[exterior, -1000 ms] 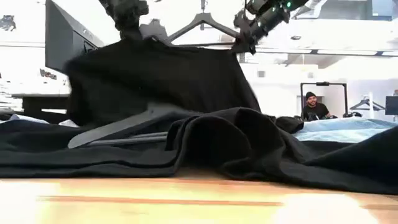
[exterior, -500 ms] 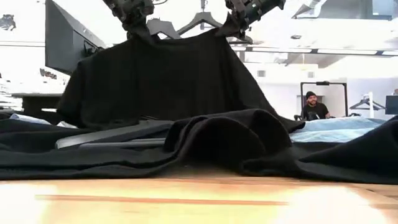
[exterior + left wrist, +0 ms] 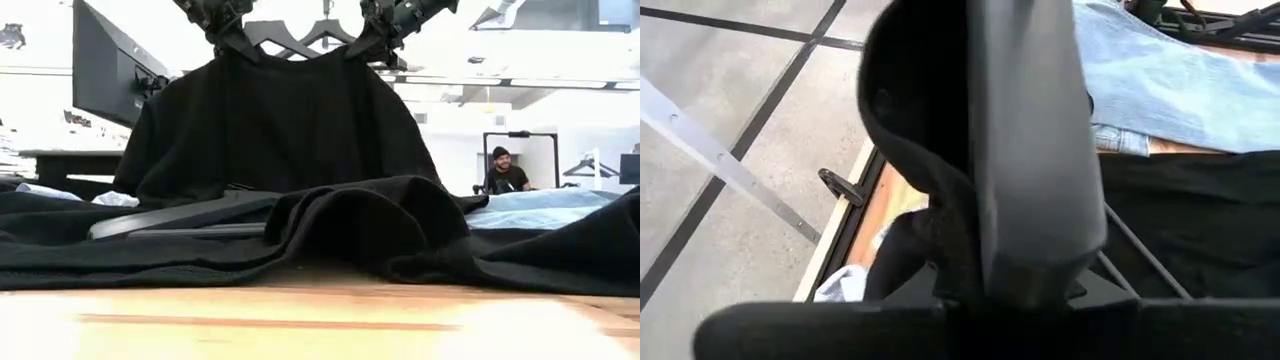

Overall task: Hang clothes
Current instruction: Insert the black shirt on the grey hanger, then hang the black shirt on the rack

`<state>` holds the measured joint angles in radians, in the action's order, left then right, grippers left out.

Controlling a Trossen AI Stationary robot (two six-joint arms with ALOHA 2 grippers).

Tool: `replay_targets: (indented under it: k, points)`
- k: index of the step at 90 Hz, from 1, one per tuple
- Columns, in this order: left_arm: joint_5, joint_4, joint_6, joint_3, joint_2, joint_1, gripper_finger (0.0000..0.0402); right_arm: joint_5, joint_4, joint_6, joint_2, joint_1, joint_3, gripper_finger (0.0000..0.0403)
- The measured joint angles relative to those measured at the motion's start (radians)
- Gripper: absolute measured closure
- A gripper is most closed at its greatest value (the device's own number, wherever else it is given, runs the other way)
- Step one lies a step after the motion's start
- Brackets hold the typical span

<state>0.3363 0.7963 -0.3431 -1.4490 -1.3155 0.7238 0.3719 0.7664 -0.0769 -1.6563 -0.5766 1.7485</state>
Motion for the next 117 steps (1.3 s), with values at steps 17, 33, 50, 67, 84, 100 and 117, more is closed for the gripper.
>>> replay_targets:
  k: [17, 33, 50, 67, 84, 100, 117]
  points:
    - [0.0, 0.002, -0.011, -0.034, 0.0, 0.0, 0.0377, 0.019, 0.185, -0.082, 0.001, -0.02, 0.167, 0.0162]
    - [0.036, 0.022, -0.05, -0.112, 0.0, 0.0, 0.0377, 0.017, 0.209, -0.113, 0.001, -0.059, 0.298, 0.0129]
    - [0.086, 0.081, -0.088, -0.161, 0.001, 0.0, 0.0377, 0.019, 0.236, -0.184, -0.001, -0.058, 0.309, 0.0127]
    - [0.086, 0.107, -0.093, -0.162, 0.001, 0.0, 0.0377, 0.028, 0.312, -0.268, 0.004, -0.042, 0.309, 0.0127]
    - [0.126, 0.107, -0.093, -0.162, 0.001, 0.0, 0.0377, 0.029, 0.376, -0.324, -0.009, -0.033, 0.309, 0.0143]
    - [0.131, 0.106, -0.089, -0.162, 0.001, -0.011, 0.0377, 0.032, 0.344, -0.34, -0.035, 0.006, 0.31, 0.0216]
    - [0.133, 0.113, -0.081, -0.162, 0.001, -0.018, 0.0377, 0.019, 0.352, -0.351, -0.095, 0.033, 0.307, 0.0324]
